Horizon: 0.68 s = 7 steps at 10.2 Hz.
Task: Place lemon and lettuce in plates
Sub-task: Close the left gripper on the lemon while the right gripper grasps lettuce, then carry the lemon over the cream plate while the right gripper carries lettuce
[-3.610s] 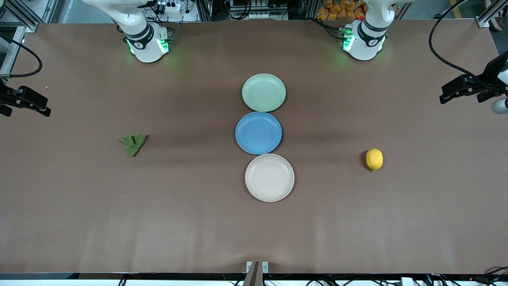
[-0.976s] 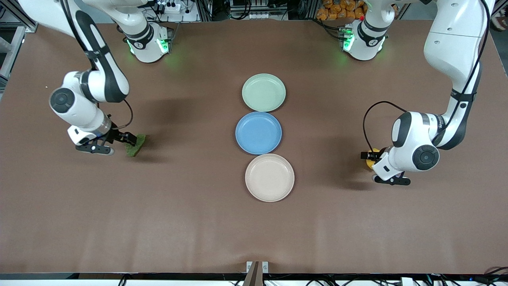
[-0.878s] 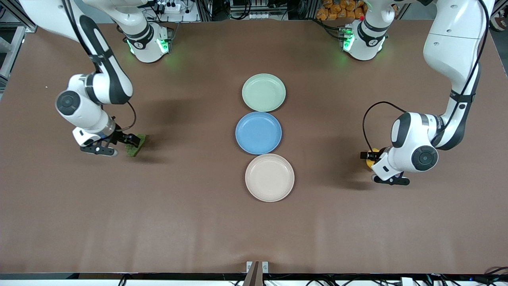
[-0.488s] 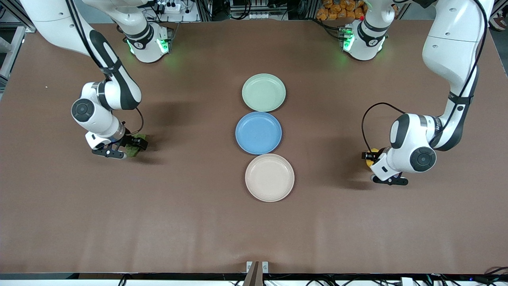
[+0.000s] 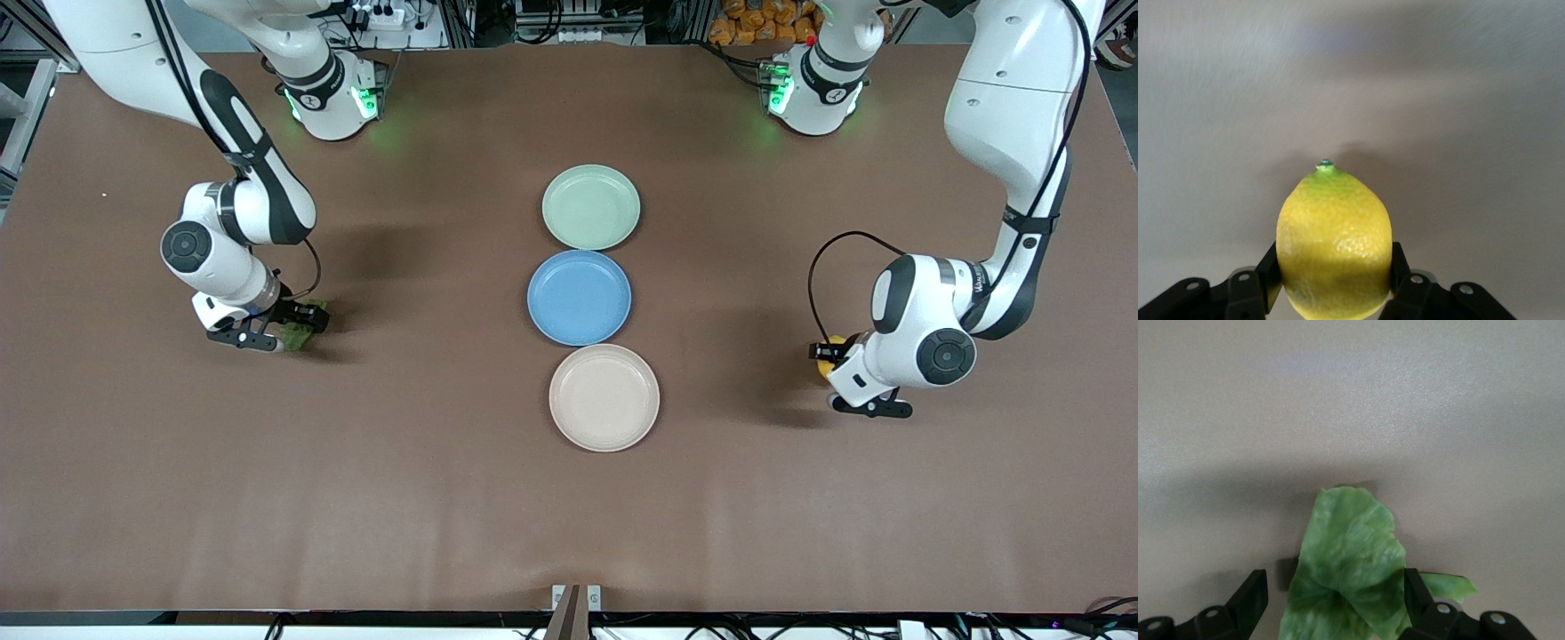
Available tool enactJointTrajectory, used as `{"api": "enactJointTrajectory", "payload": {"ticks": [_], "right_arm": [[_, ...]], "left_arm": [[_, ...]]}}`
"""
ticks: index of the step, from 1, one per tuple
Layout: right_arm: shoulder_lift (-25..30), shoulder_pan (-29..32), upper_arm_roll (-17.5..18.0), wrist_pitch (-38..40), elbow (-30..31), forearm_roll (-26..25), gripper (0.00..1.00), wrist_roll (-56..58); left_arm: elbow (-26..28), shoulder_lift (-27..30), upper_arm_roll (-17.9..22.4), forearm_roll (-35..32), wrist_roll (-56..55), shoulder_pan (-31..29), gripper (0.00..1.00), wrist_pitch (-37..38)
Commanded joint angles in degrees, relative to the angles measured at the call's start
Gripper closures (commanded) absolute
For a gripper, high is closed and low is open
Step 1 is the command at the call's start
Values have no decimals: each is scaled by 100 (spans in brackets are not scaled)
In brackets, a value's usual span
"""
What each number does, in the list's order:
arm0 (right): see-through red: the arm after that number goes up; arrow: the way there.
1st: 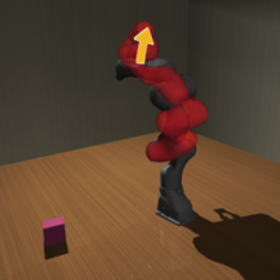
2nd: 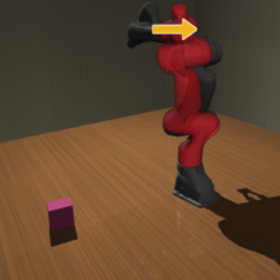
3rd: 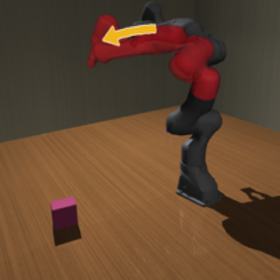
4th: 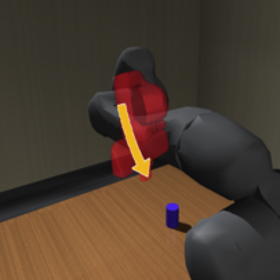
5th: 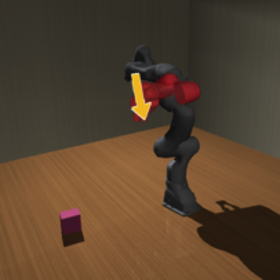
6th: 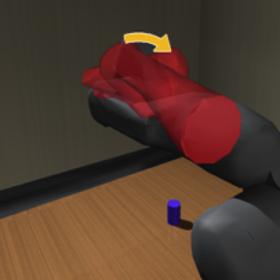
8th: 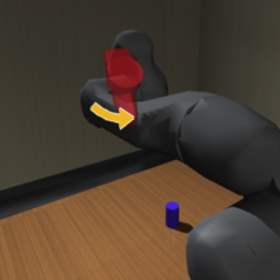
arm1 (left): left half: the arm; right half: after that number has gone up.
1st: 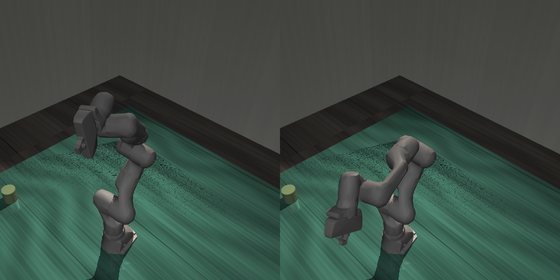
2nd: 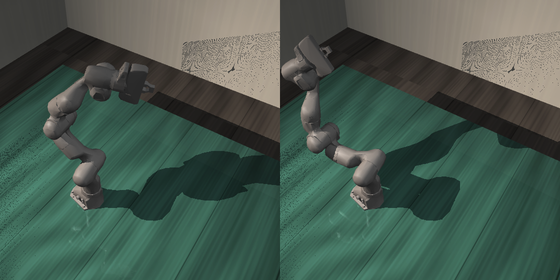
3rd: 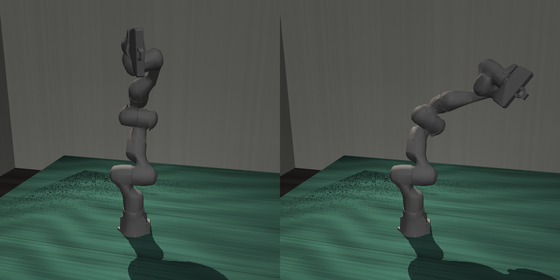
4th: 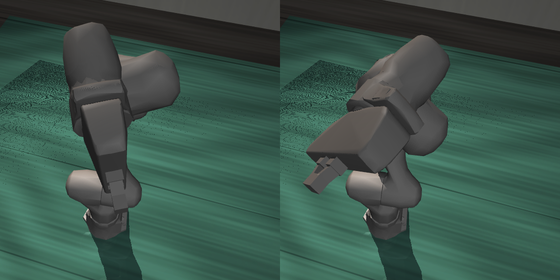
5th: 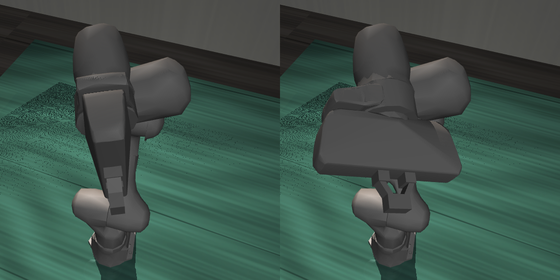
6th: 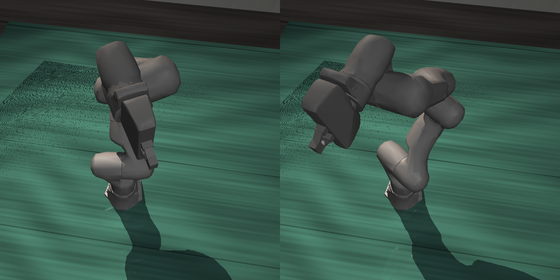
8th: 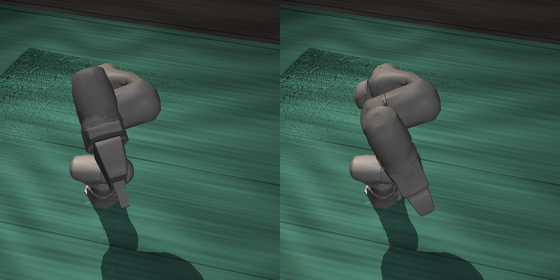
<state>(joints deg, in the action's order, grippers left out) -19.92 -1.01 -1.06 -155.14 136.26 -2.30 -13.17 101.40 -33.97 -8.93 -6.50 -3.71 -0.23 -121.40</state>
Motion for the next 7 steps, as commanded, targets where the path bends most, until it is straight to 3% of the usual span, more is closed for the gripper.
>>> {"api": "enactJointTrajectory", "payload": {"ticks": [1,3,4,7], "right_arm": [[-20,49,36,-192,111,63,59,7],[-20,83,36,-140,94,63,91,33],[-3,84,27,-96,77,63,100,42],[373,75,36,551,-116,20,100,69]], "left_arm": [[-208,224,-406,148,-173,49,100,99],[-489,224,-819,411,-348,66,100,107],[-655,198,-977,561,-637,110,100,107],[-1261,-248,-1093,650,-1252,715,100,20]]}}
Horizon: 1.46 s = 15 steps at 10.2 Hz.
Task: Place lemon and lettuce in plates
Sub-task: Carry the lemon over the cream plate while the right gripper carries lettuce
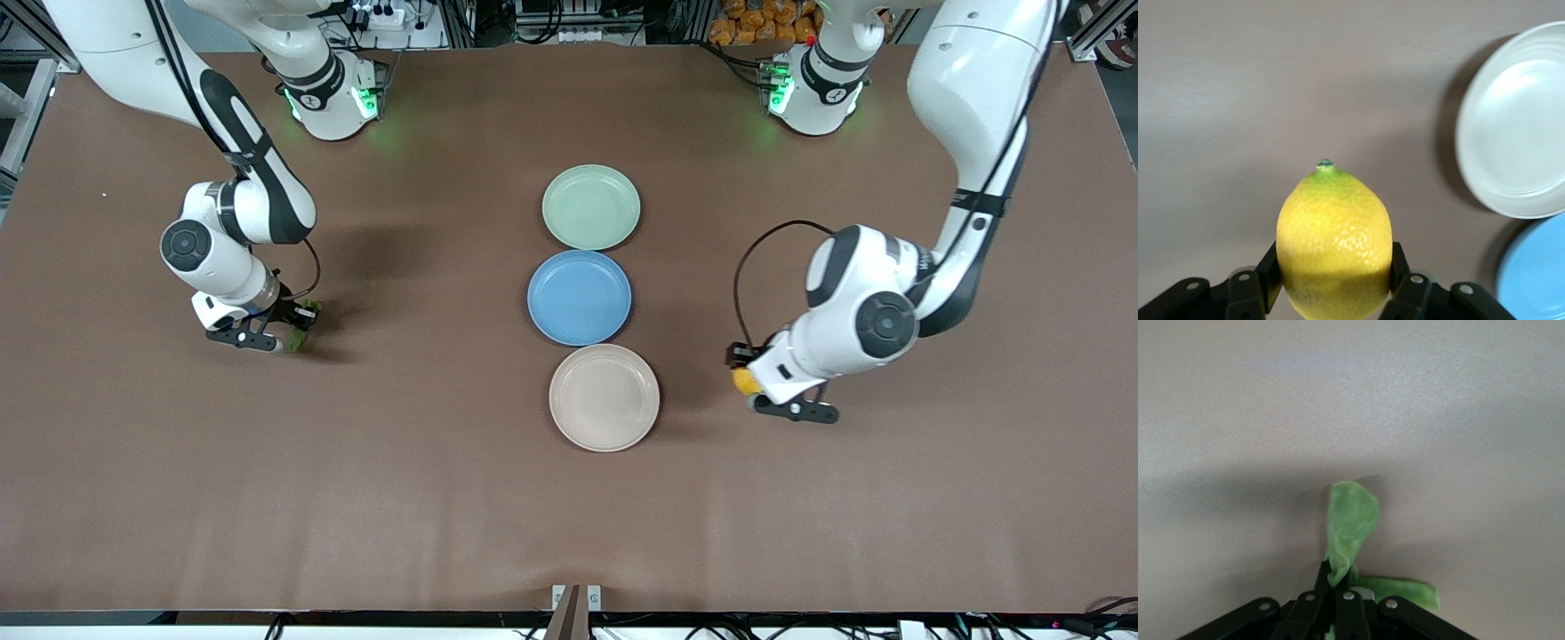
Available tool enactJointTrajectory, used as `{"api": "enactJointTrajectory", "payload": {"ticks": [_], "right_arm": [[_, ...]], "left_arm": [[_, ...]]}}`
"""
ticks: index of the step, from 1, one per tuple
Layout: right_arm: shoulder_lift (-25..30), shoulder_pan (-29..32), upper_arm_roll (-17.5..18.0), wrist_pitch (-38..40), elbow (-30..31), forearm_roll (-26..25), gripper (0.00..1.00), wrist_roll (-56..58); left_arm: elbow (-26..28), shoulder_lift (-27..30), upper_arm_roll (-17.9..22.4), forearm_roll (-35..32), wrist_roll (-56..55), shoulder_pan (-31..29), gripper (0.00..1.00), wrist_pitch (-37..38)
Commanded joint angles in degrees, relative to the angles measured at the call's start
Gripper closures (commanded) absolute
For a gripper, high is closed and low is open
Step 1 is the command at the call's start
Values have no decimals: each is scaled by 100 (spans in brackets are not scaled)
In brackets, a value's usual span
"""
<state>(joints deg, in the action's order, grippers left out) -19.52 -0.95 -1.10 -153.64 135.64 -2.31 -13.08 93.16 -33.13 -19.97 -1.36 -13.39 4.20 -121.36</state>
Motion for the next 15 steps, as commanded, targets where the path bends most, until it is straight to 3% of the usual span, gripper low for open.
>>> {"api": "enactJointTrajectory", "payload": {"ticks": [1,3,8,11,13,14,15], "right_arm": [[570,17,40,892,-195,20,100,52],[870,-202,214,1650,-380,81,100,-62],[933,-1098,1145,1662,-512,90,100,-1501],[863,-2116,1217,1618,-635,99,100,-2371],[670,-2784,1252,1609,-880,99,100,-3170],[565,-3005,1444,1601,-1021,99,100,-3609],[363,-3086,1672,1609,-1240,90,100,-4075]], "left_arm": [[-673,-517,19,136,-617,500,100,-10],[-790,-729,28,136,-1337,835,100,-455],[-816,-1212,28,136,-2632,1380,100,-1748],[-799,-1415,142,92,-3099,1627,100,-1917],[-764,-1503,186,57,-3064,1636,72,-1917],[-746,-1556,256,48,-3064,1662,58,-1917],[-737,-1582,283,48,-3082,1715,18,-1909]]}}
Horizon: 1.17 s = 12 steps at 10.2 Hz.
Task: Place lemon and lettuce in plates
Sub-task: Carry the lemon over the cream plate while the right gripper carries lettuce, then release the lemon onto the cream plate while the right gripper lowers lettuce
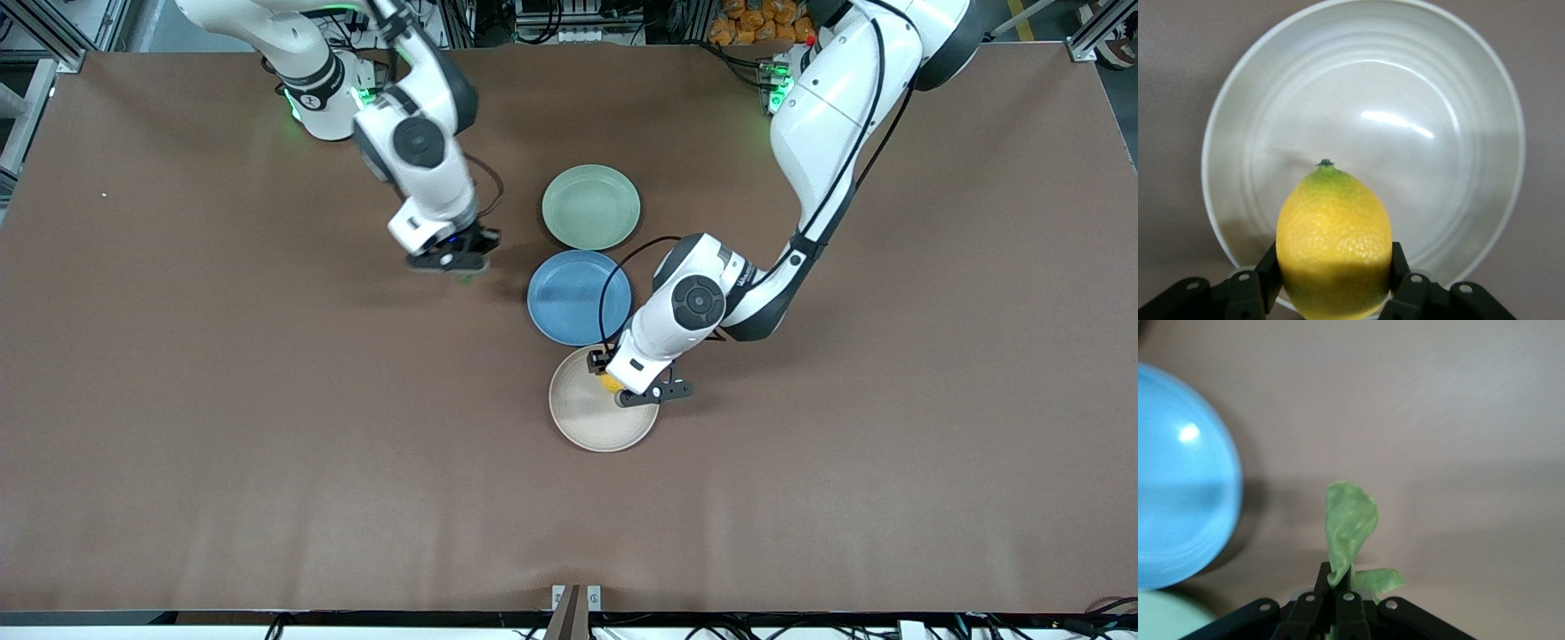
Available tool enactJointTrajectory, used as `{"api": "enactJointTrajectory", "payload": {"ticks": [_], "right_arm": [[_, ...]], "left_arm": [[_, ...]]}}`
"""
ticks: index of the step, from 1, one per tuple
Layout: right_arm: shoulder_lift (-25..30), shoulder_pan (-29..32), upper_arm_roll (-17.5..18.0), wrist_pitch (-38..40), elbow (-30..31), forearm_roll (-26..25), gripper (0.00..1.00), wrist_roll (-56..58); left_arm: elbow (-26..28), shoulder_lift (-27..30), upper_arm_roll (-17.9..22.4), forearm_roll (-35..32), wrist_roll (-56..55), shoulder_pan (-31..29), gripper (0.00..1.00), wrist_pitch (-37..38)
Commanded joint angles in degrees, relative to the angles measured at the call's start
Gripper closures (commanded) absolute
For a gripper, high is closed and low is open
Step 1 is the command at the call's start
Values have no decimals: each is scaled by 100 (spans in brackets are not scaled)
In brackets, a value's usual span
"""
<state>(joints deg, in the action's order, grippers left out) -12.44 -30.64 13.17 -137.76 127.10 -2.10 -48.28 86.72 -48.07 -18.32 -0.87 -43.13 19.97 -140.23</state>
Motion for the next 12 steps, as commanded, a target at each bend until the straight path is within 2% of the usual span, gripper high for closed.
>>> {"api": "enactJointTrajectory", "payload": {"ticks": [1,3,4,6,7,8,9,12], "right_arm": [[-669,-335,308,21,-701,69,100,-1039],[-1014,-618,405,21,-1090,60,100,-1700],[-1015,-575,666,21,-1117,60,100,-1781],[-1137,-680,861,-14,-1248,61,100,-2201],[-1225,-698,906,-6,-1336,52,96,-2360],[-1252,-689,924,20,-1389,43,76,-2336],[-1244,-698,968,73,-1407,52,1,-2388],[-1164,-637,1021,100,-1434,43,0,-2441]], "left_arm": [[-94,-71,223,-44,-125,252,0,-13],[-112,61,364,-62,-309,368,0,74],[-121,183,399,-123,-301,324,0,249],[-130,665,548,-264,-266,227,0,784],[-129,937,592,-325,-257,131,0,1057],[-121,1132,593,-404,-257,8,0,1190],[-129,1264,593,-431,-257,-97,0,1313],[-121,1581,602,-597,-214,-387,0,1463]]}}
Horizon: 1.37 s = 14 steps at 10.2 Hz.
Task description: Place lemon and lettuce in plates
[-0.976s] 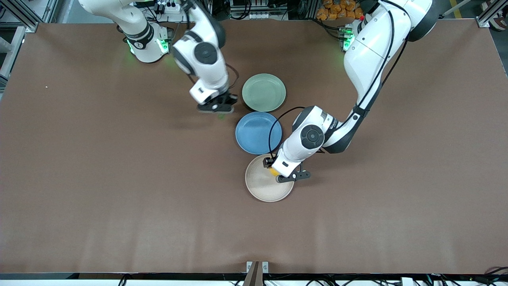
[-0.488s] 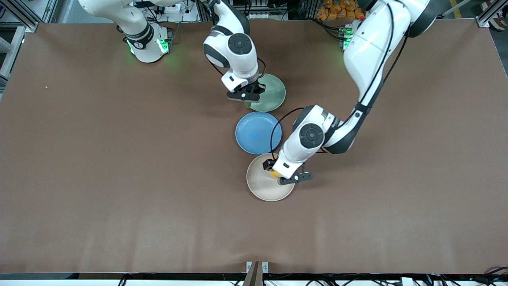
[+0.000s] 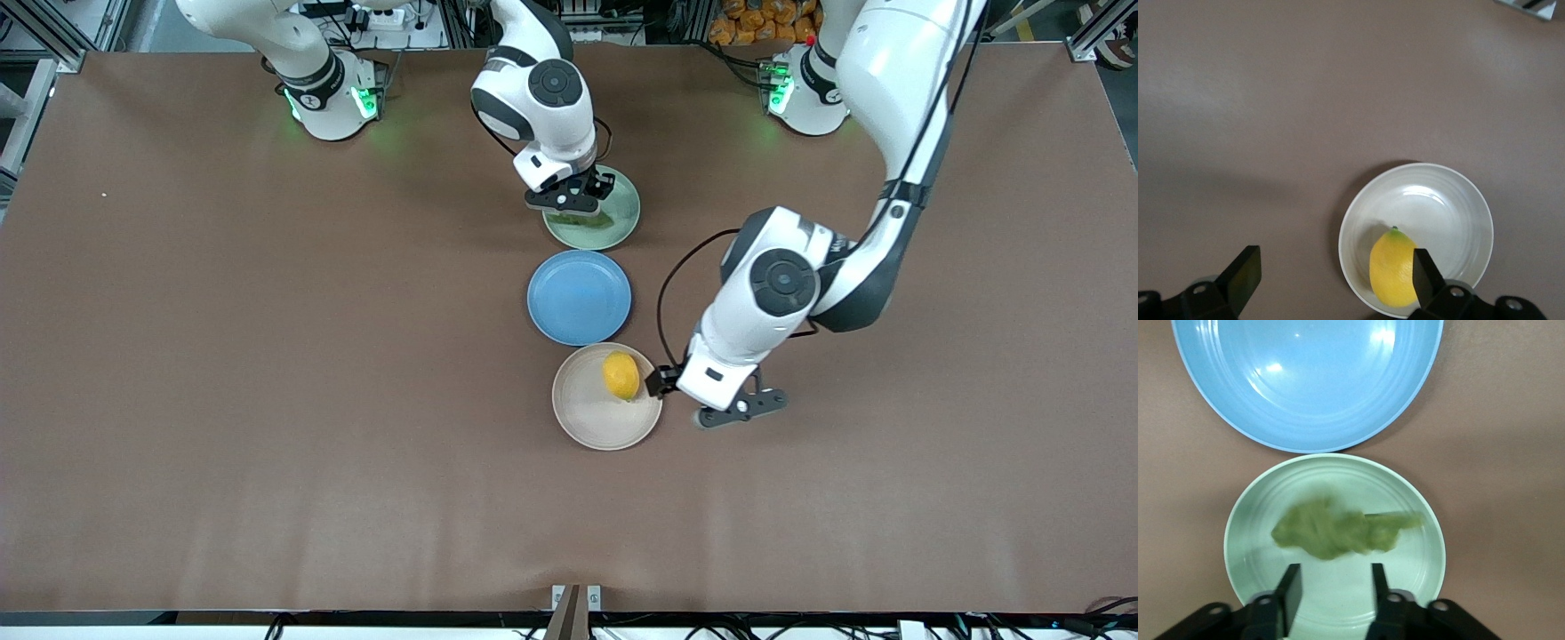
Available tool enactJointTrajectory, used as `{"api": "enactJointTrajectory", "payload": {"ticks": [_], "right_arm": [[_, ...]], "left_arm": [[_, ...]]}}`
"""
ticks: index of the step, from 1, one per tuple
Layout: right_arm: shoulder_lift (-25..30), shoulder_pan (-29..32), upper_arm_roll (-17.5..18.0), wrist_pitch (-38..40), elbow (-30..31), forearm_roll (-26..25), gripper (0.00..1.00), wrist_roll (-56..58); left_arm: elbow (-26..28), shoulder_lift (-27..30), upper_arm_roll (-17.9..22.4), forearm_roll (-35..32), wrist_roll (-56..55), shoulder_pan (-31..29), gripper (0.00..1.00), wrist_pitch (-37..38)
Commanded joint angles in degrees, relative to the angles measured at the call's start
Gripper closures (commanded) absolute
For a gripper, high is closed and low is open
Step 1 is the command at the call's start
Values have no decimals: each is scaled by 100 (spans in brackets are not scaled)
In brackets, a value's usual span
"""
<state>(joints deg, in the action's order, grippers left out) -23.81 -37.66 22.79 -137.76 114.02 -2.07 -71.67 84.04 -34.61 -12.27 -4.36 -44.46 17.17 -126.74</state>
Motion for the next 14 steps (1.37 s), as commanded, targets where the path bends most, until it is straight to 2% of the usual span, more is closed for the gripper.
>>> {"api": "enactJointTrajectory", "payload": {"ticks": [1,3,6,8,10,12,13,14], "right_arm": [[7,109,59,213,-178,40,0,-85],[296,398,59,1097,-310,31,0,108],[525,1266,138,1741,-284,-4,0,310],[692,1996,138,2242,-284,-30,0,975],[981,2795,130,2507,-293,-57,0,1845],[1167,3508,95,2526,-302,-83,0,2934],[1272,3703,-62,2526,-302,-83,0,3426],[1395,3713,-412,2517,-302,-83,0,4066]], "left_arm": [[147,349,-12,-485,155,-221,0,245],[147,612,-29,-531,551,-458,0,570],[130,1017,-64,-461,631,-722,0,1167],[112,1245,-82,-347,1060,-846,0,1466],[95,1491,-91,47,1263,-1126,0,1966],[86,1712,-65,128,1562,-1259,0,2267],[7,1730,-56,128,1755,-1320,0,2407],[-133,1739,-47,128,2061,-1425,0,2652]]}}
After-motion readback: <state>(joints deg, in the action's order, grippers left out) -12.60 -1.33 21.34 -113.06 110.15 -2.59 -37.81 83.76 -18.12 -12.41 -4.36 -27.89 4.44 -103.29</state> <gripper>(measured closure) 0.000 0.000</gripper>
